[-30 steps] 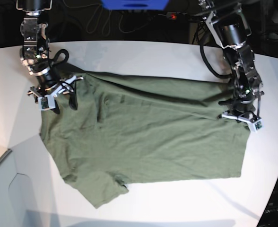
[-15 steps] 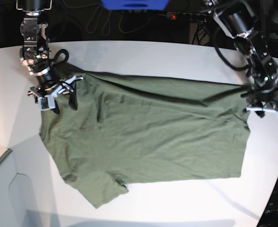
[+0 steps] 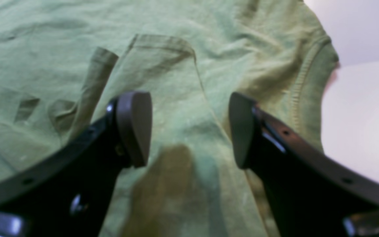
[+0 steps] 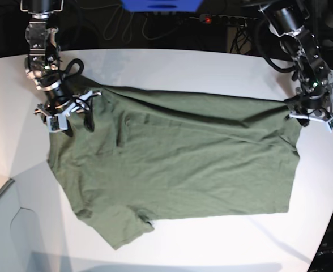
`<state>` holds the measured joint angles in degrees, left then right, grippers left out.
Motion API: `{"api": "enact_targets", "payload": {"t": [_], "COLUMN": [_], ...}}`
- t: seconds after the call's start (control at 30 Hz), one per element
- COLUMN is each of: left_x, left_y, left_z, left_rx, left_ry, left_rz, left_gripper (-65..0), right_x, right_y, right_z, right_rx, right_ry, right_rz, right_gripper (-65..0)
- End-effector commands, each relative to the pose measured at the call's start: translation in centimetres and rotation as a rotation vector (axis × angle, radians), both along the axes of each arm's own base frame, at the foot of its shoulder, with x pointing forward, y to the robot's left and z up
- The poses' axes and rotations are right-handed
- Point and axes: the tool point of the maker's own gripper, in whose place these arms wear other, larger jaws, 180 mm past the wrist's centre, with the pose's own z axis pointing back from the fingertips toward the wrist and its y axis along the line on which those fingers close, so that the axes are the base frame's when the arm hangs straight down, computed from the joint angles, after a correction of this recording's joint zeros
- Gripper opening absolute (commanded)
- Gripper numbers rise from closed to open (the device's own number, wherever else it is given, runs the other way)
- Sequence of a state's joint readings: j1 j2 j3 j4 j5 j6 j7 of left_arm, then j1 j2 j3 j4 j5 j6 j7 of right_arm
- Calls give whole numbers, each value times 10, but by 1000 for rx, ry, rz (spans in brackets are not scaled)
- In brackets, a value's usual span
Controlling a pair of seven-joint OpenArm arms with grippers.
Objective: Layout the t-shirt on the table in an organized manner, then fold the t-shirt properly
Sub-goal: 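Grasp the t-shirt edges with both grippers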
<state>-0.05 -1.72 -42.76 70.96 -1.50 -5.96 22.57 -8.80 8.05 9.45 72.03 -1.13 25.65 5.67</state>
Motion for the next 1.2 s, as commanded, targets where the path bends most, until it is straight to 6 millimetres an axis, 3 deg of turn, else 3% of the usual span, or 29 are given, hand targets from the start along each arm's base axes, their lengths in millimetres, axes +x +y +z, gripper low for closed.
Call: {"api": "enact_targets", "payload": {"t": [0.0,0.1,0.37,0.43,0.53,0.57,0.7,1.0,1.17], "left_x": [14,19,23,23,22,22,22,30,22], "left_y": [9,-3,-7,-7,-5,-6,-7,-19,-19], "left_z": [17,7,5,5,5,5,8,64,78], "left_rx": [34,22,28,29,30,29,34,78,25], "left_ry": [-51,-25,-12,-13,-14,-14,-27,-185,-264], "left_rz": [-3,-46,-77,-77,-71,-71,-72,-69,-50], "left_gripper": [-356,-356,-376,-439,-630,-650,-650,-649,-649], "right_x": [8,8,7,7,7,7,7,9,12], "right_y": [-2,-3,-3,-3,-3,-4,-5,-6,-16], "right_z": [14,14,13,13,13,13,13,16,19], "right_rx": [8,7,8,8,7,7,7,3,4], "right_ry": [-53,-54,-51,-51,-51,-51,-51,-61,-71], "right_rz": [1,0,-1,-1,-2,-4,-5,-11,-45], "right_gripper": [-286,-286,-286,-286,-286,-286,-286,-285,-285]}}
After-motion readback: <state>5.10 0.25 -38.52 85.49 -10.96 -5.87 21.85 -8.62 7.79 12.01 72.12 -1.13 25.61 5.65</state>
